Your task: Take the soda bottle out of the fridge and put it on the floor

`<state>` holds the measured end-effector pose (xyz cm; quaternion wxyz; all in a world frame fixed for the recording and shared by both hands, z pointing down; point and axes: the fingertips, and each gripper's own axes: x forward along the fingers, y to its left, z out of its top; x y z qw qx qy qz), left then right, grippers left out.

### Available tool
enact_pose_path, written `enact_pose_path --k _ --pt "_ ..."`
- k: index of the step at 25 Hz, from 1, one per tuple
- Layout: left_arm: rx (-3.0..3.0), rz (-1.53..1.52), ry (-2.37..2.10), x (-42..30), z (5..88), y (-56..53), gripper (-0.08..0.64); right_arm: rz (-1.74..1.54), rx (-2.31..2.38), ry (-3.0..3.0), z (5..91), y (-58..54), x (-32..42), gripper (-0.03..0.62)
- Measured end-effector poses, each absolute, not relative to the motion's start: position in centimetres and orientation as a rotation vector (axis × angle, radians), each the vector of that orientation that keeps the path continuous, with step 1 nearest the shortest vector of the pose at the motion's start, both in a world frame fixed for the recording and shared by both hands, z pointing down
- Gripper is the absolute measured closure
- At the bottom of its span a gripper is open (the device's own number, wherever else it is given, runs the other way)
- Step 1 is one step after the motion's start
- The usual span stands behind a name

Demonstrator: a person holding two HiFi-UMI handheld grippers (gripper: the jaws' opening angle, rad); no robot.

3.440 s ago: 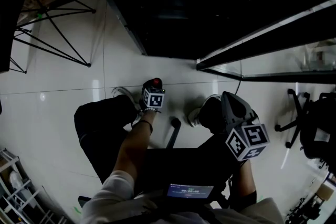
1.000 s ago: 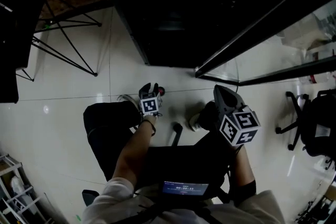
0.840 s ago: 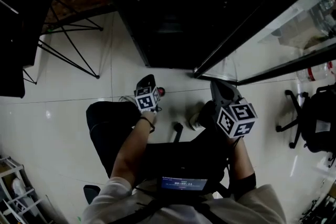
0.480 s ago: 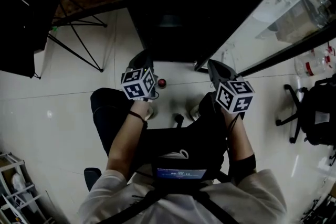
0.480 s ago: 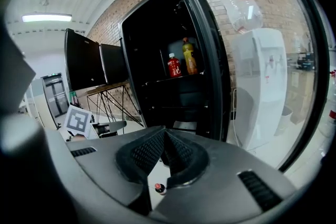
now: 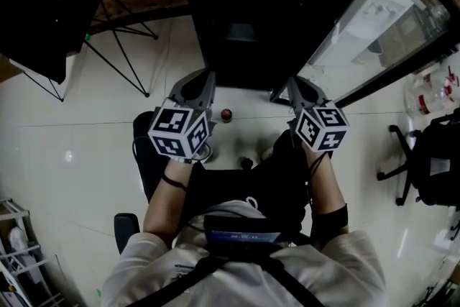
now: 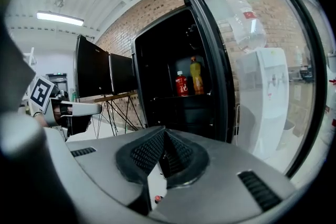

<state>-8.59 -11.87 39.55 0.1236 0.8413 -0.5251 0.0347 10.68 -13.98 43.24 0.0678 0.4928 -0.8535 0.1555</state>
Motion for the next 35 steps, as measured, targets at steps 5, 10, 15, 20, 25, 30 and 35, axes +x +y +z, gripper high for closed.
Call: enact_pose_path --k 5,10,15,20,25,30,35 --pt "2.436 0.135 -1.571 -9.6 40.0 -11.0 0.558 0.518 1.491 -2.598 43.1 -13.6 10.6 0.578" --pt "2.412 0.164 -1.59 -9.6 41.0 -11.1 0.558 0.498 1.517 -2.577 43.2 -13.6 11.0 0.58" --pt "2.406 0.185 -1.587 -9.2 41.8 -11.6 0.558 0.443 1.536 -2.542 43.3 -13.7 11.2 0.58" --pt "2.394 0.189 -1.58 -9.1 42.3 -12.0 0.558 0.431 1.546 -2.529 43.2 -13.9 11.4 0.58" --pt "2.391 0.196 -1.587 -9.0 42.4 -12.2 0.558 0.425 1.544 -2.528 43.2 -13.9 11.4 0.58" --pt "2.378 0.194 -1.593 -9.1 42.7 -12.5 0.558 0.413 1.541 -2.525 43.1 -13.8 11.3 0.58" --pt "2.367 0.202 -1.601 -9.3 42.8 -12.8 0.558 0.409 1.541 -2.525 43.1 -13.8 11.3 0.58"
